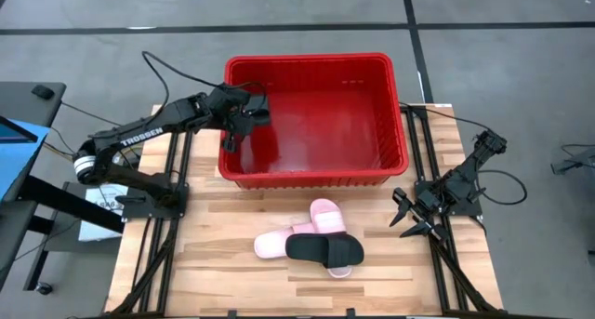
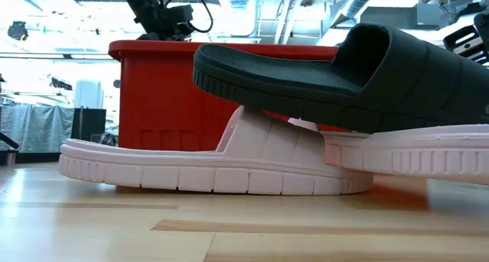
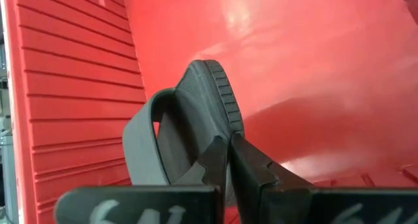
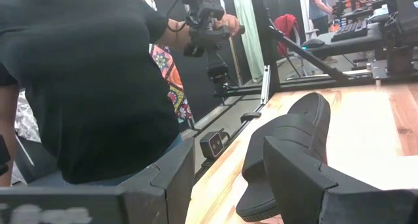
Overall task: Pick and place slides into bin
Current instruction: Put the left black slide into the red container
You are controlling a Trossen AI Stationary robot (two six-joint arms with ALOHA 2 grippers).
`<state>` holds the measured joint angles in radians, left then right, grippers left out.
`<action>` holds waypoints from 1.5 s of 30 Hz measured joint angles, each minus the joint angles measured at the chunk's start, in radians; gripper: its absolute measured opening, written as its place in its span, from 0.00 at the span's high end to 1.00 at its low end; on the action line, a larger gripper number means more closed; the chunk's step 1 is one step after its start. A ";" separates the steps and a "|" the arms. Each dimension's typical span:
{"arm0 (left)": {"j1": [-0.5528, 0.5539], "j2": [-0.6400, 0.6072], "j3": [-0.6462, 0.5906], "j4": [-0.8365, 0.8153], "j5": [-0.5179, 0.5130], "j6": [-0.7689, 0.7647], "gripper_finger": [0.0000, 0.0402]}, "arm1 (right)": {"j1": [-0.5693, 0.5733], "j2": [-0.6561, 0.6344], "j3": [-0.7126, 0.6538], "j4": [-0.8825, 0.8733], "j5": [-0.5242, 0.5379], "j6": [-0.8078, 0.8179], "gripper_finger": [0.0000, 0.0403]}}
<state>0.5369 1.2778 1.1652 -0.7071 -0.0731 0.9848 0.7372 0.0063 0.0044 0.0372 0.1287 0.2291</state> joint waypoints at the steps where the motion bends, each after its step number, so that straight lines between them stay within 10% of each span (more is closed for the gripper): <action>1: 0.000 0.000 0.000 0.000 0.000 0.000 1.00 | 0.000 0.000 0.000 0.000 0.000 0.000 0.57; 45: -0.007 0.000 0.002 -0.047 0.007 -0.129 0.95 | 0.000 0.000 0.000 0.000 0.000 0.000 0.57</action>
<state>0.5297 1.2778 1.1671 -0.7540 -0.0658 0.8561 0.7372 0.0063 0.0048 0.0372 0.1287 0.2291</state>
